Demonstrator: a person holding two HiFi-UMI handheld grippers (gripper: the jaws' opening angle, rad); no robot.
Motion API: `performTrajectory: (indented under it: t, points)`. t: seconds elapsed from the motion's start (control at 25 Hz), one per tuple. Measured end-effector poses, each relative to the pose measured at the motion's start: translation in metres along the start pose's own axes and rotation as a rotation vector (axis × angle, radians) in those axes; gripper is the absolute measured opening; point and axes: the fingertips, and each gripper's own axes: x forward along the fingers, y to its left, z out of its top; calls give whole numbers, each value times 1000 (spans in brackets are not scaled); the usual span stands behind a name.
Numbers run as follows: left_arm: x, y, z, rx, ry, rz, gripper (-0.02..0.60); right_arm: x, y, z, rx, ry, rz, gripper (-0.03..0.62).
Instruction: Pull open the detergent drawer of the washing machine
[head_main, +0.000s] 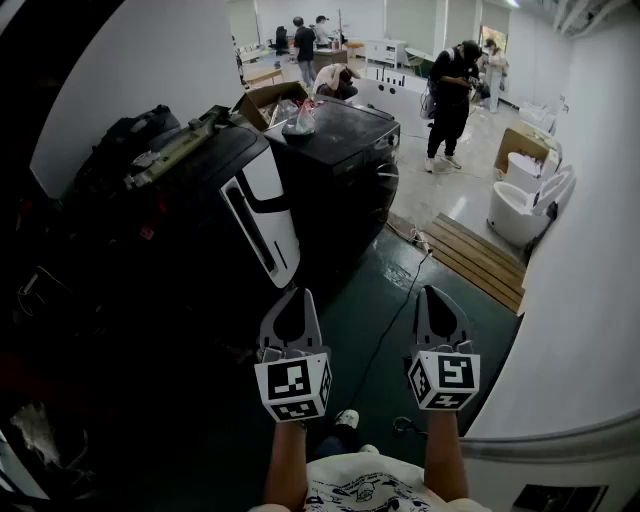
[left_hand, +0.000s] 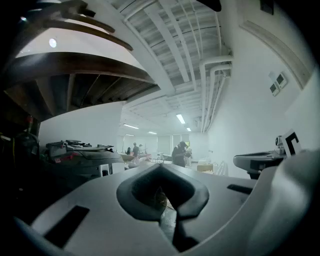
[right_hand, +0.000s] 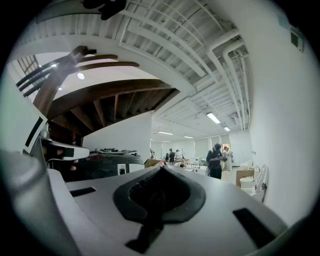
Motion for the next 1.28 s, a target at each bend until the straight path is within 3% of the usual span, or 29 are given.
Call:
performTrajectory:
  t: [0.8, 1.04, 1.28]
  points:
    - [44, 17, -4, -20, 12, -12, 14, 44, -3, -5, 21, -1, 4, 10]
    - [82, 33, -6, -13, 9, -18, 14, 85, 4, -6, 23, -8, 51, 165]
    - [111, 44, -10, -16, 11, -41, 14, 113, 7, -13, 17, -12, 50, 220]
